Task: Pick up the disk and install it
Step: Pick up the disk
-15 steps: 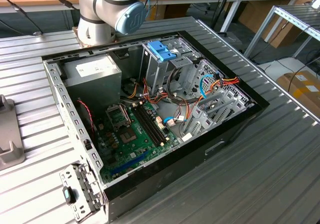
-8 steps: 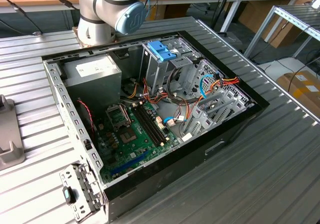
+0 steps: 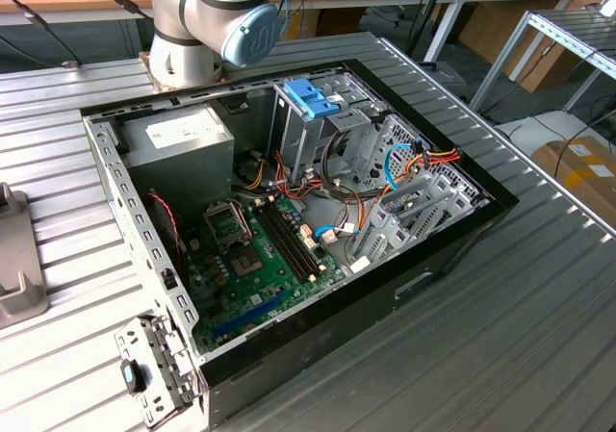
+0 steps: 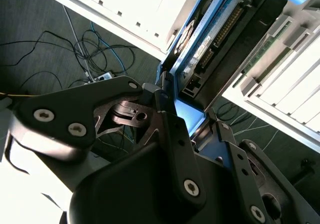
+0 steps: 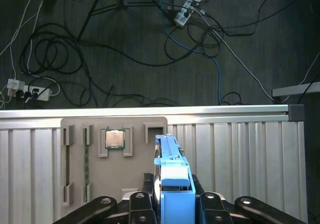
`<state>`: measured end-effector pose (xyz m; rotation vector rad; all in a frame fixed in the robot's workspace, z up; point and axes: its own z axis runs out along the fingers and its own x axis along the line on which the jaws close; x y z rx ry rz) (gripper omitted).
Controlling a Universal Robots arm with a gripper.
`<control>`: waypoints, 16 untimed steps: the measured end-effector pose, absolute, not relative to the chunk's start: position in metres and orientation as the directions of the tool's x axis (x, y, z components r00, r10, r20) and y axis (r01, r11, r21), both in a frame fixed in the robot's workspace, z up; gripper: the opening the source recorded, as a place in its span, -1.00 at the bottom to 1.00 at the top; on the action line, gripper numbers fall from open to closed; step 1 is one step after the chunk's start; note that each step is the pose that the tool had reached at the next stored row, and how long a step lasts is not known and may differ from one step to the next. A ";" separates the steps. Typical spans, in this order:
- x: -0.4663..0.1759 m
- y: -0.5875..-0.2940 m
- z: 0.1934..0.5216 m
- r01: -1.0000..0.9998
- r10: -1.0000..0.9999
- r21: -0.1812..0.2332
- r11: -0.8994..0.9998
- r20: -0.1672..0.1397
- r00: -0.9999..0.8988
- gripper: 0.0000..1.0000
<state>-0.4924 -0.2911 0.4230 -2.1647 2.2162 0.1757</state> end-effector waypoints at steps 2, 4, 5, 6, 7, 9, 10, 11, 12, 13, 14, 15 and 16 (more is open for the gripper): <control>-0.492 -0.291 0.424 -0.998 -0.994 0.054 0.021 -0.107 -0.026 -0.25; -0.492 -0.291 0.425 -0.998 -0.994 0.054 0.021 -0.107 -0.026 -0.25; -0.492 -0.291 0.425 -0.998 -0.994 0.054 0.021 -0.107 -0.026 -0.25; -0.492 -0.291 0.426 -0.998 -0.994 0.054 0.021 -0.107 -0.026 -0.25; -0.492 -0.291 0.426 -0.998 -0.994 0.054 0.021 -0.107 -0.026 -0.25; -0.492 -0.291 0.427 -0.998 -0.994 0.054 0.021 -0.107 -0.026 -0.25; -0.492 -0.291 0.428 -0.998 -0.994 0.054 0.021 -0.107 -0.026 -0.25; -0.492 -0.291 0.429 -0.998 -0.994 0.054 0.021 -0.107 -0.026 -0.25; -0.492 -0.291 0.429 -0.998 -0.994 0.054 0.021 -0.107 -0.026 -0.25; -0.492 -0.291 0.430 -0.998 -0.994 0.054 0.021 -0.107 -0.026 -0.25; -0.492 -0.291 0.431 -0.998 -0.994 0.054 0.021 -0.107 -0.026 -0.25; -0.492 -0.291 0.431 -0.998 -0.994 0.054 0.021 -0.107 -0.026 -0.25; -0.492 -0.291 0.432 -0.998 -0.994 0.054 0.021 -0.107 -0.026 -0.25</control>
